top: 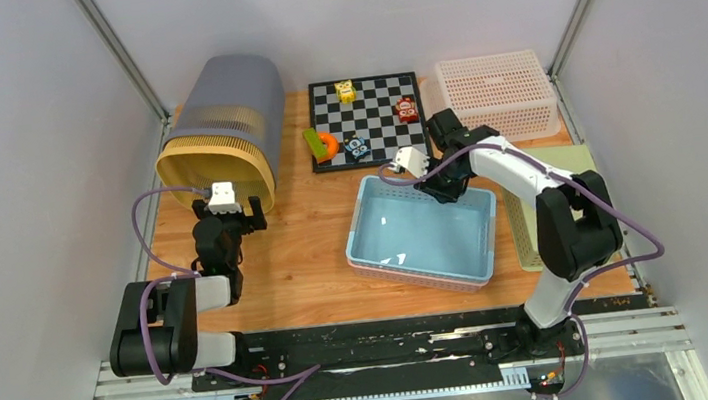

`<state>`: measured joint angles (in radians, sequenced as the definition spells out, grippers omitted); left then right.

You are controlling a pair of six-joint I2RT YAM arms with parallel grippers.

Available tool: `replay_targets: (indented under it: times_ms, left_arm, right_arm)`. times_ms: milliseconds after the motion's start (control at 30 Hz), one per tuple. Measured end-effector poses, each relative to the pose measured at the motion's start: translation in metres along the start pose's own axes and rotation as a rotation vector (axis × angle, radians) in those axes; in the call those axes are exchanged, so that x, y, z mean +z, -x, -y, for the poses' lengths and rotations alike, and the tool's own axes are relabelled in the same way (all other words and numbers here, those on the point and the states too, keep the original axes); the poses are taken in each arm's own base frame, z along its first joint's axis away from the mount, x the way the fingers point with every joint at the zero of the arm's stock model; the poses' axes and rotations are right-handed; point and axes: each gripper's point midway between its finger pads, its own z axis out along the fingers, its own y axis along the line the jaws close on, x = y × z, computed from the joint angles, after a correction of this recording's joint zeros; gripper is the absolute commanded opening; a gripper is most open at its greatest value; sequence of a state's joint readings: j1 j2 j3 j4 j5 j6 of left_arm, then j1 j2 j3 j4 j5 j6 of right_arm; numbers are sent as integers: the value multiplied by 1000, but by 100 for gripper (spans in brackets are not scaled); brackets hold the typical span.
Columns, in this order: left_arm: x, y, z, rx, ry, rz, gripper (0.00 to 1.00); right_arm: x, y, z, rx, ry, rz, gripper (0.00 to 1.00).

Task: Turn the large container upside down
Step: Pick up the multiple containers from the center of the board.

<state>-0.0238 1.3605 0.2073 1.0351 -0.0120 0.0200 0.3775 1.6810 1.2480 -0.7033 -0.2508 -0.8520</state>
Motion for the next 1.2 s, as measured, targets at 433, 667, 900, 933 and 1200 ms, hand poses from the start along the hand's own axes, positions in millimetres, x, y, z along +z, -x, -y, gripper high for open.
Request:
replay_targets:
  times_ms: [433,667,900,933,1200]
  left_arm:
    - [0,0,0,0,0,0,100]
    - [0,0,0,0,0,0,100]
    - [0,0,0,0,0,0,100]
    - [0,0,0,0,0,0,100]
    - [0,0,0,0,0,0,100]
  right_arm:
    - [-12,-21,-13,231,-58,-56,3]
    - [-28,-39,-21,337,-107,-48,3]
    - [-56,-33,-17,383,-188,26,2]
    - [-60,-33,-15,398,-200,35,2]
    - [-86,-36,5,507,-282,93,2]
